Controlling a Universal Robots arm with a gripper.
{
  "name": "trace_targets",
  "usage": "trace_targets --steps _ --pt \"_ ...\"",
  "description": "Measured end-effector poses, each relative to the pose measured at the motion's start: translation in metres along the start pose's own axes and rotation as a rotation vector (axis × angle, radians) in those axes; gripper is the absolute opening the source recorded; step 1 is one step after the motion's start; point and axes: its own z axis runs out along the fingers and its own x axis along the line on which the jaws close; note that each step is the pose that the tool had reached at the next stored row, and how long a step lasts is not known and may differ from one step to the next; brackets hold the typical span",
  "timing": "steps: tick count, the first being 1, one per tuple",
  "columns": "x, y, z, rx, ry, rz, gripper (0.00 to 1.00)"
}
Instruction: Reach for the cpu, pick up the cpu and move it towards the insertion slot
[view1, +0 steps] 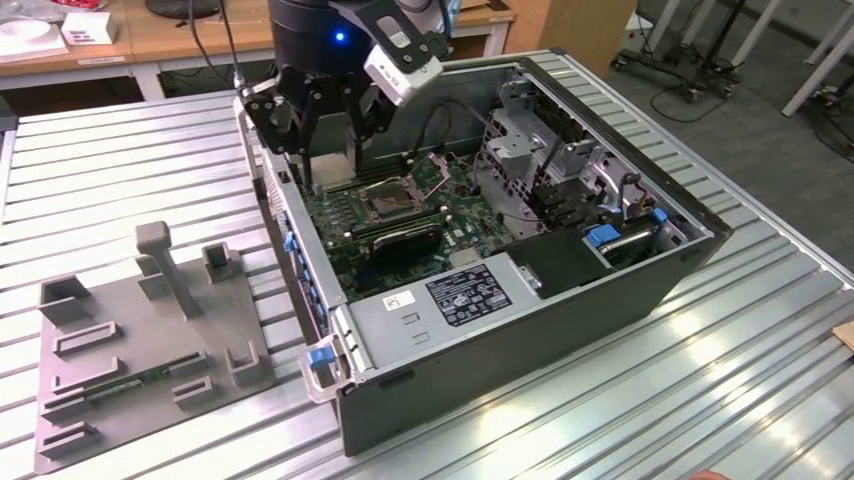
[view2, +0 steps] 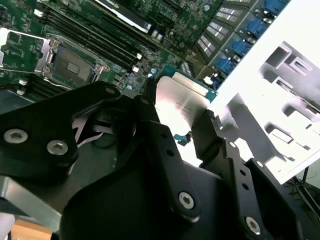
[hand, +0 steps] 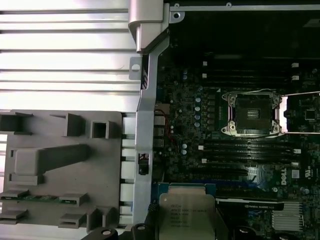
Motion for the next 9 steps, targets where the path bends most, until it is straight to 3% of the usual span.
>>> trace_targets --steps 9 --pt "-0.0125 -0.0003 0.0003 0.0 -0.0001 0.0 0.53"
